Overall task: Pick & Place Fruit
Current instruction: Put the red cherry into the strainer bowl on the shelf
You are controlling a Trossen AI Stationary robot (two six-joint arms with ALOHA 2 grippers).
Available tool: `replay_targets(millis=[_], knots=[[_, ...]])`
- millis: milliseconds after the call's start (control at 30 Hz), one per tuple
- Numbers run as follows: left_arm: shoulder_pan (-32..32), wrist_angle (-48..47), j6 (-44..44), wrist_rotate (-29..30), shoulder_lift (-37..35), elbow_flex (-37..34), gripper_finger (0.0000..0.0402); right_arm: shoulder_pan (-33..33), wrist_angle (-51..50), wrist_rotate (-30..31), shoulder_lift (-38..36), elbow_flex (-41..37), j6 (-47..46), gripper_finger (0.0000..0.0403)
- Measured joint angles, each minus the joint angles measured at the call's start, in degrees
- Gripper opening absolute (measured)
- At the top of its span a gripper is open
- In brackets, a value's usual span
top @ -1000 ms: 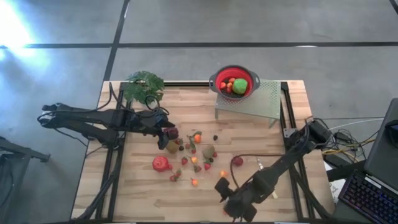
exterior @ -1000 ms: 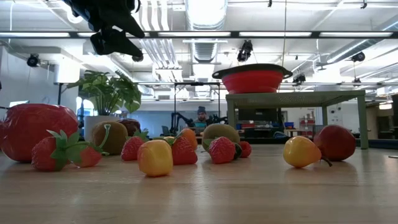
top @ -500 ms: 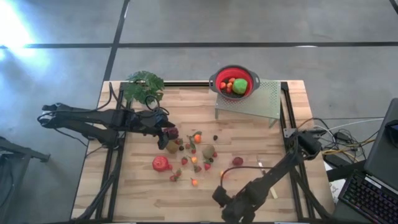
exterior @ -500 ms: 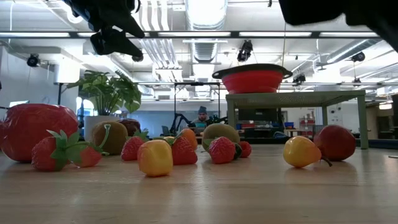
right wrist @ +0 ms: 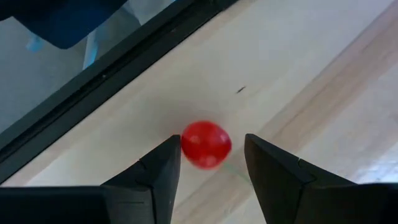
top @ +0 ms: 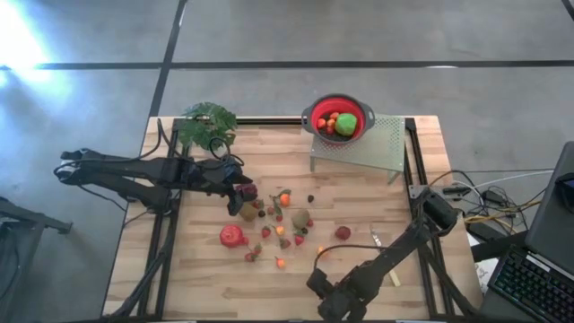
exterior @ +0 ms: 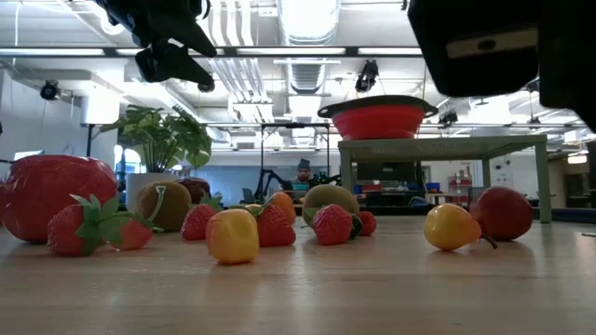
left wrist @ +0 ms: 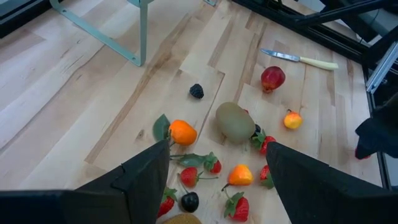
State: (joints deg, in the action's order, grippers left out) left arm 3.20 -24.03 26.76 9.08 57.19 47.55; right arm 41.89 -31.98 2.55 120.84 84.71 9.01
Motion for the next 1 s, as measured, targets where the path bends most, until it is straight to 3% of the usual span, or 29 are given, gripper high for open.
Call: replay_targets(millis=[267, 700, 1000], knots=[[0.0, 0.0, 0.0, 0.0, 0.0, 0.0, 0.0273, 0.0, 1.0, 0.0, 0.5, -0.1, 0.0, 0.0180], [0.0, 0.0, 0.0, 0.0, 0.0, 0.0, 0.0273, 0.0, 1.0, 0.0, 0.5, -0.1, -0.5, 0.0100], [0.0, 0.0, 0.0, 0.0, 0.0, 0.0, 0.0273, 0.0, 0.9, 0.0, 0.5, -0.1, -1.1, 0.0123]])
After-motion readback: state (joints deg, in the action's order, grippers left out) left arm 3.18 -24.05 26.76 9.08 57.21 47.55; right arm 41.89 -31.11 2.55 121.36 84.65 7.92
